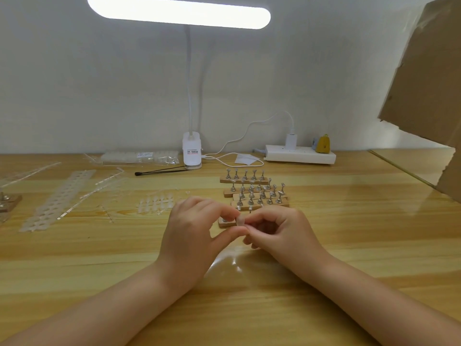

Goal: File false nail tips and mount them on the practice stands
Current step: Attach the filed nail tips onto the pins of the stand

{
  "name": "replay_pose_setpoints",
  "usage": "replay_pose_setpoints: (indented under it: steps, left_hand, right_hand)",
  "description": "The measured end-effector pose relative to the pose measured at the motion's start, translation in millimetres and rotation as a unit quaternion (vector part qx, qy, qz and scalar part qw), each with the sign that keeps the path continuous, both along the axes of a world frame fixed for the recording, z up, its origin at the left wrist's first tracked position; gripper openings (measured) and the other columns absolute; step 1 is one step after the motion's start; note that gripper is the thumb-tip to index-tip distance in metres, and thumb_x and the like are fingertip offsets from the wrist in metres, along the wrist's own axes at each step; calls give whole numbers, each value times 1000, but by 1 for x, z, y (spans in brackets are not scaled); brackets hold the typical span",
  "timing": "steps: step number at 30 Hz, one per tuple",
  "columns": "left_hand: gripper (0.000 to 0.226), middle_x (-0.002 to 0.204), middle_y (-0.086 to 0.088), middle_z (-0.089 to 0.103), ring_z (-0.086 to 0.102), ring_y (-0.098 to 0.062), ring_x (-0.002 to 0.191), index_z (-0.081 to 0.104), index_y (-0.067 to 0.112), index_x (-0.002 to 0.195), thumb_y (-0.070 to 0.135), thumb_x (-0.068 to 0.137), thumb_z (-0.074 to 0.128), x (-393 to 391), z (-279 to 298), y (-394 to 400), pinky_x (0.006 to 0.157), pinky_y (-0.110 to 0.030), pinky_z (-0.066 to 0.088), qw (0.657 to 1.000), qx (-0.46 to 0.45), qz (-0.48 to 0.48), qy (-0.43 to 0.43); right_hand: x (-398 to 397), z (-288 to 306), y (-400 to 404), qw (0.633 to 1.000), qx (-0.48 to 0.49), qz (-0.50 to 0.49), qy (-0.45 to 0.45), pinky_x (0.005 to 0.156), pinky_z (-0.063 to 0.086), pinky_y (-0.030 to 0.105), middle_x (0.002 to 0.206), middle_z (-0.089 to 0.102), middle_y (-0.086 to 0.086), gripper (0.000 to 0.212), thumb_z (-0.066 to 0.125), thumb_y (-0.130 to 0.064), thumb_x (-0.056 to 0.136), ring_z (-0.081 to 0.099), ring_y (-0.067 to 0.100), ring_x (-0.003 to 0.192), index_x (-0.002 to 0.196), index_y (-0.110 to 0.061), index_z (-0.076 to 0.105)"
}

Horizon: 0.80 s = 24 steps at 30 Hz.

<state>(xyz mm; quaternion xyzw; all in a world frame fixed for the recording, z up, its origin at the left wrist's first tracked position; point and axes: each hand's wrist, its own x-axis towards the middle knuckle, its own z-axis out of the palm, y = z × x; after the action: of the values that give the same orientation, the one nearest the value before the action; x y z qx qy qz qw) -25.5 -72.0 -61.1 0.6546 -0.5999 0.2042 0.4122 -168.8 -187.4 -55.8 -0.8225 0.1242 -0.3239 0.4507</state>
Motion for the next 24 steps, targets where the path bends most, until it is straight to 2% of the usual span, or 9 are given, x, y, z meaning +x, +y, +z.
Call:
replay_pose_setpoints:
  steps: [7, 13, 15, 19, 24]
  left_hand:
    - [32, 83, 17, 66, 59, -7, 83, 69, 26, 86, 55, 79, 59, 1, 0, 0, 81, -31, 39, 1000, -2, 2, 15]
    - [35, 84, 18, 68, 60, -9, 85, 72, 25, 85, 56, 79, 57, 1, 2, 1, 81, -35, 42, 1000, 17, -4, 20]
    - [35, 84, 17, 68, 60, -10, 85, 72, 24, 85, 56, 78, 58, 1, 3, 1, 80, -38, 44, 1000, 16, -5, 17]
    - [33, 82, 16, 68, 61, -12, 83, 72, 25, 82, 55, 78, 59, 1, 2, 1, 78, -37, 44, 1000, 5, 1, -3]
    - [32, 78, 16, 68, 61, -9, 80, 72, 27, 80, 56, 75, 61, 2, 1, 0, 76, -37, 44, 1000, -5, 3, -6]
  right_hand:
    - [0, -1, -2, 1000, 1, 4, -22, 60, 56, 21, 77, 73, 2, 11, 73, -6, 82, 71, 12, 67, 91, -12, 76]
    - [0, 0, -2, 999, -33, 8, -29, 61, 56, 21, 77, 72, -2, 19, 72, -7, 83, 70, 12, 67, 89, -25, 74]
    - [0, 0, -1, 999, -45, 6, -29, 61, 57, 24, 76, 71, 0, 18, 73, -8, 83, 70, 13, 67, 89, -26, 74]
    - [-1, 2, -2, 996, -85, 3, -16, 64, 57, 35, 75, 71, 2, 14, 74, -7, 82, 68, 15, 67, 92, -17, 76]
    - [-1, 3, -3, 993, -112, 2, -21, 64, 55, 40, 76, 70, 2, 14, 75, -4, 81, 68, 18, 68, 92, -12, 76]
